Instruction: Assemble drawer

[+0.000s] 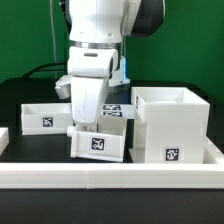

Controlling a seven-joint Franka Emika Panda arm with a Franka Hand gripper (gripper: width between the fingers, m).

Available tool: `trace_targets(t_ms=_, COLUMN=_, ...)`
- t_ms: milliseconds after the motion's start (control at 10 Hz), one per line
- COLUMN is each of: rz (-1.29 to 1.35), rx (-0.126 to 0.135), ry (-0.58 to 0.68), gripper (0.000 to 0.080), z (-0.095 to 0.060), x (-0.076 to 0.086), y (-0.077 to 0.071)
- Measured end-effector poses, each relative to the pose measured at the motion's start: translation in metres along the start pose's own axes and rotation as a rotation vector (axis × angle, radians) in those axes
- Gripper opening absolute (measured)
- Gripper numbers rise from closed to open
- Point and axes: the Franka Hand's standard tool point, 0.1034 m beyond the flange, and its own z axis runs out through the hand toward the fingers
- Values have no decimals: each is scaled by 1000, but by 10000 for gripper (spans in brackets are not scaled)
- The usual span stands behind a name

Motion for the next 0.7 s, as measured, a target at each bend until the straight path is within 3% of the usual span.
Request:
trace_targets(t_ms=400, rz=-15, rx=-10, ry=4, gripper=41, z=5, x=9, y=19)
trace_targets(t_ms=700, rz=-13, rx=-6, ry=4, gripper=41, z=6, x=9, y=20)
